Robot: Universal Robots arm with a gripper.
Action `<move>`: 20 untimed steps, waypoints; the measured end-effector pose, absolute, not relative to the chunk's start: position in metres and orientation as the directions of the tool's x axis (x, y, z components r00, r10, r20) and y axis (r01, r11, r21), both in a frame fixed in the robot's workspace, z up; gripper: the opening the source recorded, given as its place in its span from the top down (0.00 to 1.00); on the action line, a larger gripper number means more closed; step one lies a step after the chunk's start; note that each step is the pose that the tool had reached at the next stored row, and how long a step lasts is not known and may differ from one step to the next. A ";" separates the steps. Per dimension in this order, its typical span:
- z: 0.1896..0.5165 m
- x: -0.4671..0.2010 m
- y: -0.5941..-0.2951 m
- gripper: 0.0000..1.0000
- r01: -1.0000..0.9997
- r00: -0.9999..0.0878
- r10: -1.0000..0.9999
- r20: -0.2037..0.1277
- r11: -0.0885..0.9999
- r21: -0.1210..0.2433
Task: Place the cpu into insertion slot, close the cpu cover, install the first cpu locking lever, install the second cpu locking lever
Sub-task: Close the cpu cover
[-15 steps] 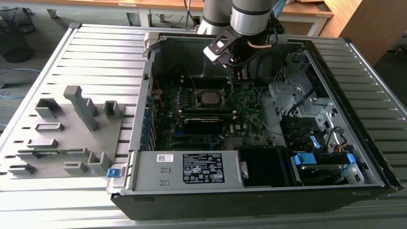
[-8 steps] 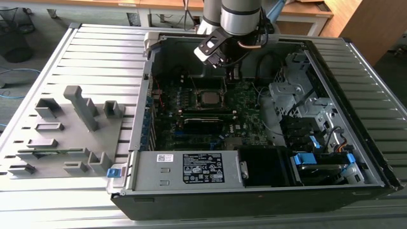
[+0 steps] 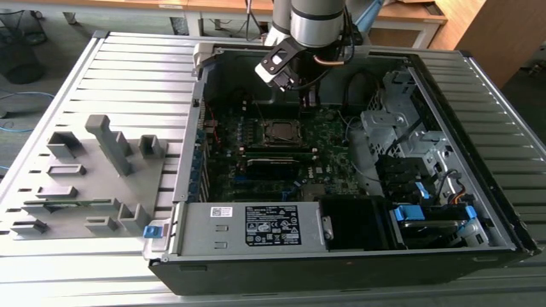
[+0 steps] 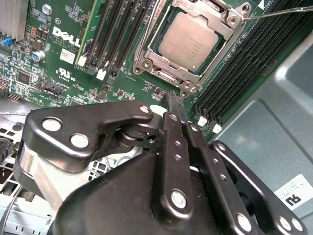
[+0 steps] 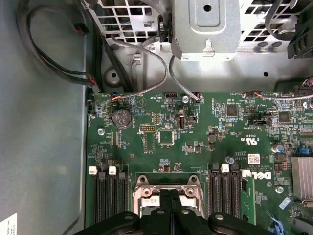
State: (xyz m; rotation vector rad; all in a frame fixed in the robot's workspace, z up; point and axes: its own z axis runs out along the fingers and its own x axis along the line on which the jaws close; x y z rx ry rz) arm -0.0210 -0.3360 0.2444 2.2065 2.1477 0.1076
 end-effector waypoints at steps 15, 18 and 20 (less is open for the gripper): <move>0.239 -0.022 -0.336 0.89 0.996 0.021 1.000 0.006 -0.022 0.092; 0.239 -0.022 -0.336 0.89 0.996 -0.013 1.000 0.005 0.013 0.092; 0.238 -0.022 -0.336 0.89 0.995 -0.047 0.999 0.003 0.047 0.092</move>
